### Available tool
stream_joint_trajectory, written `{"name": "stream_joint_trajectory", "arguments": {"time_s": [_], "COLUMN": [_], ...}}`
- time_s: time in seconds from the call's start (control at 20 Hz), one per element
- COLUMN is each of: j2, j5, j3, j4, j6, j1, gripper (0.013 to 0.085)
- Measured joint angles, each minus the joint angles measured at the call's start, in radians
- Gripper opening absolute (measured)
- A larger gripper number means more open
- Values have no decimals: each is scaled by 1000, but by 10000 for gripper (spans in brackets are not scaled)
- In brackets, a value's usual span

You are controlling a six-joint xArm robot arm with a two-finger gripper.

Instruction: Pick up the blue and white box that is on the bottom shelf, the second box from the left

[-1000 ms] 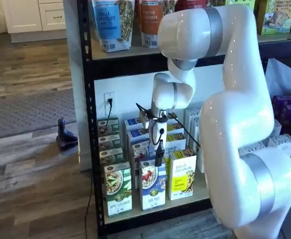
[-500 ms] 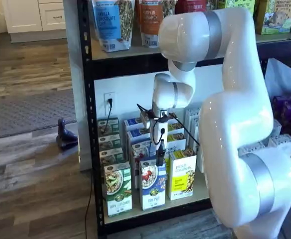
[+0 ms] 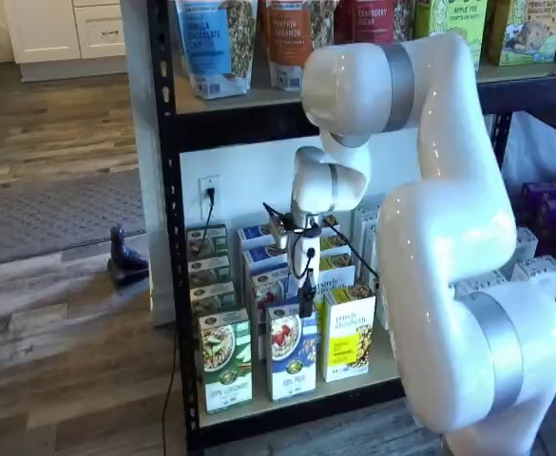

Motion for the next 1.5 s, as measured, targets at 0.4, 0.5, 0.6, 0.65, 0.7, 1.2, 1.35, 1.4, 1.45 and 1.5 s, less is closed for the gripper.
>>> {"name": "stream_joint_trajectory", "arguments": {"time_s": [0.4, 0.5, 0.6, 0.65, 0.7, 1.2, 1.35, 1.4, 1.45, 1.5], "j2": [87, 104, 125, 137, 147, 211, 215, 217, 219, 220], "j5": [21, 21, 26, 31, 36, 80, 73, 69, 66, 64], "j3": [-104, -124, -151, -169, -184, -265, -260, -257, -255, -254], "j4": [-26, -26, -23, -22, -25, -89, -101, -110, -115, -118], "j6": [26, 28, 27, 27, 31, 97, 109, 117, 121, 125], "j1": [4, 5, 6, 7, 8, 21, 24, 25, 26, 27], "gripper": [850, 850, 850, 850, 850, 850, 850, 850, 850, 850]}}
